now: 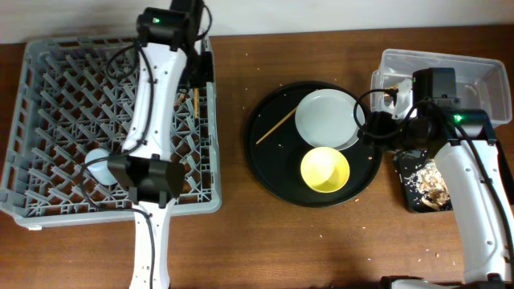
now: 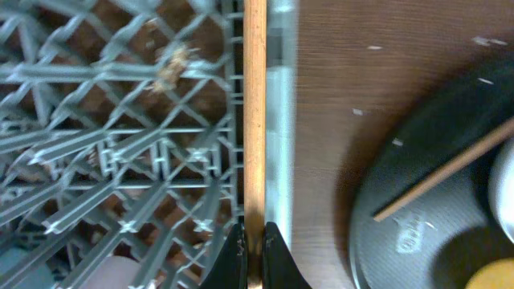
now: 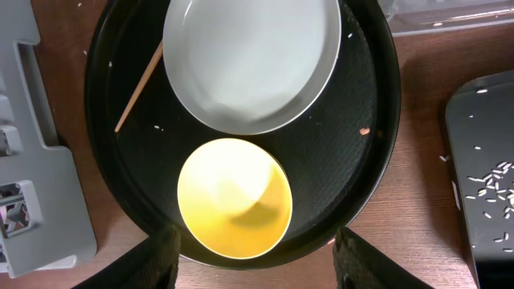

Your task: Sort waste into correct bins and load items into the dishwasher rack

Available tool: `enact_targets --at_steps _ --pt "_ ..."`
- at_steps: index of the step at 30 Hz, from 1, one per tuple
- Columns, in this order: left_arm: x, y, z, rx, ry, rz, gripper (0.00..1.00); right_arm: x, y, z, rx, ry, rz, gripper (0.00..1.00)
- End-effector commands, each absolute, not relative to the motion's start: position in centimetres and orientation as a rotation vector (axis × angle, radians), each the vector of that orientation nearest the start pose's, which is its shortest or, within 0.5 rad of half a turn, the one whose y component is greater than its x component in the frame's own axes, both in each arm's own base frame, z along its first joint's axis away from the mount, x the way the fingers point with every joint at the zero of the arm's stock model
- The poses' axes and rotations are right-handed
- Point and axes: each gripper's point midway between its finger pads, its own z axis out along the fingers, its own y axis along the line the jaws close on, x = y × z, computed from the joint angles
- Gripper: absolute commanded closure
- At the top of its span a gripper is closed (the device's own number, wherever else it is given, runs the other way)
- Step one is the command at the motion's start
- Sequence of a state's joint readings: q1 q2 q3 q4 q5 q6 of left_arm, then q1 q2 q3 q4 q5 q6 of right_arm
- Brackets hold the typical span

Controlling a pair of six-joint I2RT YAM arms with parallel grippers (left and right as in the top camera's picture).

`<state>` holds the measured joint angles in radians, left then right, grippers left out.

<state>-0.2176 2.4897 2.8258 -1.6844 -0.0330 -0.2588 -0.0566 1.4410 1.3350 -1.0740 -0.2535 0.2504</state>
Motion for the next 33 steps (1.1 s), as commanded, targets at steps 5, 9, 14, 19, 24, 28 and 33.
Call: enact_targets --at_steps 5,9,14,19,24,28,33 --pt "45.5 -10.1 10.5 -0.102 3.142 0.081 0.93 33.0 2.4 18.7 0.342 2.732 0.405 0.37" --pt "45.8 -11.5 16.2 -0.084 3.017 -0.054 0.59 33.0 2.4 18.7 0.342 2.732 0.405 0.37" --pt "43.4 -20.2 18.5 0.534 2.910 -0.317 0.47 33.0 2.4 18.7 0.342 2.730 0.403 0.37" --pt "42.1 -26.5 9.0 1.114 2.766 -0.036 0.48 33.0 2.4 18.7 0.343 2.731 0.405 0.37" --pt "43.8 -26.5 2.6 1.115 2.689 0.041 0.50 33.0 2.4 18.7 0.342 2.731 0.405 0.37" --pt "42.3 -27.1 -0.7 1.156 2.702 -0.059 0.62 33.0 2.4 18.7 0.343 2.732 0.405 0.37" --pt "42.2 -26.9 -0.8 1.144 2.707 -0.055 1.00 33.0 2.4 18.7 0.343 2.732 0.405 0.37"
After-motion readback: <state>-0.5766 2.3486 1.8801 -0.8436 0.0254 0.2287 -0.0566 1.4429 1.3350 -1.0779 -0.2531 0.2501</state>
